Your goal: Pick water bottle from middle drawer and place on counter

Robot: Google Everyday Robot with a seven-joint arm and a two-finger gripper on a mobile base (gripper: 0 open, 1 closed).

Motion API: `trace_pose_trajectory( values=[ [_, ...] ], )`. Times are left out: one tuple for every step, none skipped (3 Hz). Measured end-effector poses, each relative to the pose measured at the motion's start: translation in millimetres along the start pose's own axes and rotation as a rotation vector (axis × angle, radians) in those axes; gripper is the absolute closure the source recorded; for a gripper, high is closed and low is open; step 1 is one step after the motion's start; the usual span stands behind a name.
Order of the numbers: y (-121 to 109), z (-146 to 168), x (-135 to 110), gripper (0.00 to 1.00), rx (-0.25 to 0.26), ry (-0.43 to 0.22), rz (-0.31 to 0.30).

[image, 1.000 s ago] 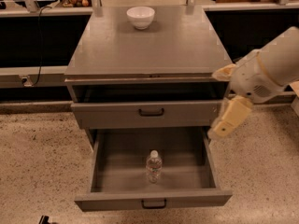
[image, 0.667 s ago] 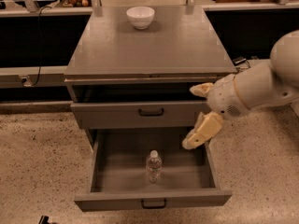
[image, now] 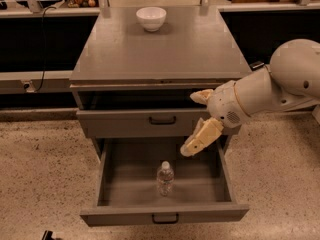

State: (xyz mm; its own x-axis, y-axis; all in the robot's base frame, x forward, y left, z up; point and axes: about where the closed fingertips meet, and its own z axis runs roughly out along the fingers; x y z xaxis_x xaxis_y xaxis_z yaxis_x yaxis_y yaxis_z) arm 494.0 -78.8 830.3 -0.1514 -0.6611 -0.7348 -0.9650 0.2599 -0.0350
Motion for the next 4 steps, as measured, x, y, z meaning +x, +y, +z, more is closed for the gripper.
trace_pose_trajectory(
  values=[
    [10.3, 57.0, 45.2, 0.00, -0.076, -0.046, 0.065],
    [20.5, 116.9, 90.7, 0.00, -0.063, -0.181, 0.108],
    [7.7, 129.8, 101.7, 0.00, -0.004, -0.222, 0.073],
    [7.1, 137.9, 107.1, 0.00, -0.009, -0.232, 0.101]
  ],
)
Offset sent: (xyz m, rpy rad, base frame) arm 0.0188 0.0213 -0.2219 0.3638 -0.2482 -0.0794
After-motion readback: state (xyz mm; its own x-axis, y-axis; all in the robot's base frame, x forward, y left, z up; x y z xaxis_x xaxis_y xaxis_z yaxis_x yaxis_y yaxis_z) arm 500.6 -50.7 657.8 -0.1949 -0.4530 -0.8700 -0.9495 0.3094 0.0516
